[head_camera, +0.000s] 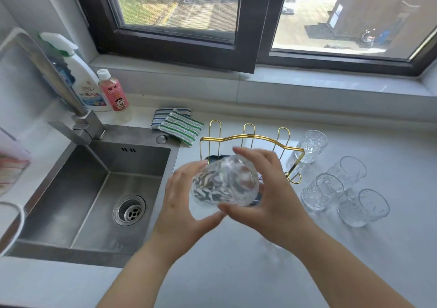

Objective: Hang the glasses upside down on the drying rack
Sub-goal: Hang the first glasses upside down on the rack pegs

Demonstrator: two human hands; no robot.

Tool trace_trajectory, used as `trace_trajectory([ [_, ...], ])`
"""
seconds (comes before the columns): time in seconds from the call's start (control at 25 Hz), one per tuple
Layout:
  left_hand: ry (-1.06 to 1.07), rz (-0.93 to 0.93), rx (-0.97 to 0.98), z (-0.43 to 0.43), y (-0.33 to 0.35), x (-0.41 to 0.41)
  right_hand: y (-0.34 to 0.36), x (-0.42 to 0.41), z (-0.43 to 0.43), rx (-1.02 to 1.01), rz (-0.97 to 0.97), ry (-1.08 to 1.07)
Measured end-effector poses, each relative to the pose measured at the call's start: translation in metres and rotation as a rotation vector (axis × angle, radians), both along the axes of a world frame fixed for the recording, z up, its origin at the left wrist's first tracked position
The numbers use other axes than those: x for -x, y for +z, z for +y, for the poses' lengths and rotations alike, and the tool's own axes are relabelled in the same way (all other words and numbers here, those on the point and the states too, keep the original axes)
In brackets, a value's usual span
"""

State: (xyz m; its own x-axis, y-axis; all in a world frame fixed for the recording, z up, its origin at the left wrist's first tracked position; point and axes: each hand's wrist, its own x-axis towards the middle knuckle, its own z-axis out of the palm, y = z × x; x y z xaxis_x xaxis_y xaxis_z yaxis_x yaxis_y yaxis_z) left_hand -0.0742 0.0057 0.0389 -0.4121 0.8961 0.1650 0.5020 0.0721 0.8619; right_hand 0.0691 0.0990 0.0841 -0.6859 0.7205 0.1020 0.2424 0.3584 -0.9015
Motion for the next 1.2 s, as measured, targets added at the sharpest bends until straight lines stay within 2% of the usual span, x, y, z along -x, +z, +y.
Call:
trace_trajectory([
  [0.08,0.056,0.104,-0.021,0.014,0.002,0.007,0.009,0.023,0.006,-0.211,-0.074,0.002],
  [0.2,0.108,0.017,-0.027,0.031,-0.006,0.019,-0.001,0.051,0.014,-0.286,-0.155,-0.003],
  [0.44,0.155,-0.116,0.097,0.043,-0.03,0.029,-0.038,0.066,0.022,-0.182,-0.184,-0.041],
  [0.72,0.16,-0.223,0.187,0.049,-0.041,0.032,-0.07,0.07,0.026,0.08,-0.179,-0.125],
  [1.2,0.132,-0.319,0.246,0.048,-0.051,0.024,-0.074,0.066,0.024,0.139,-0.187,-0.132],
])
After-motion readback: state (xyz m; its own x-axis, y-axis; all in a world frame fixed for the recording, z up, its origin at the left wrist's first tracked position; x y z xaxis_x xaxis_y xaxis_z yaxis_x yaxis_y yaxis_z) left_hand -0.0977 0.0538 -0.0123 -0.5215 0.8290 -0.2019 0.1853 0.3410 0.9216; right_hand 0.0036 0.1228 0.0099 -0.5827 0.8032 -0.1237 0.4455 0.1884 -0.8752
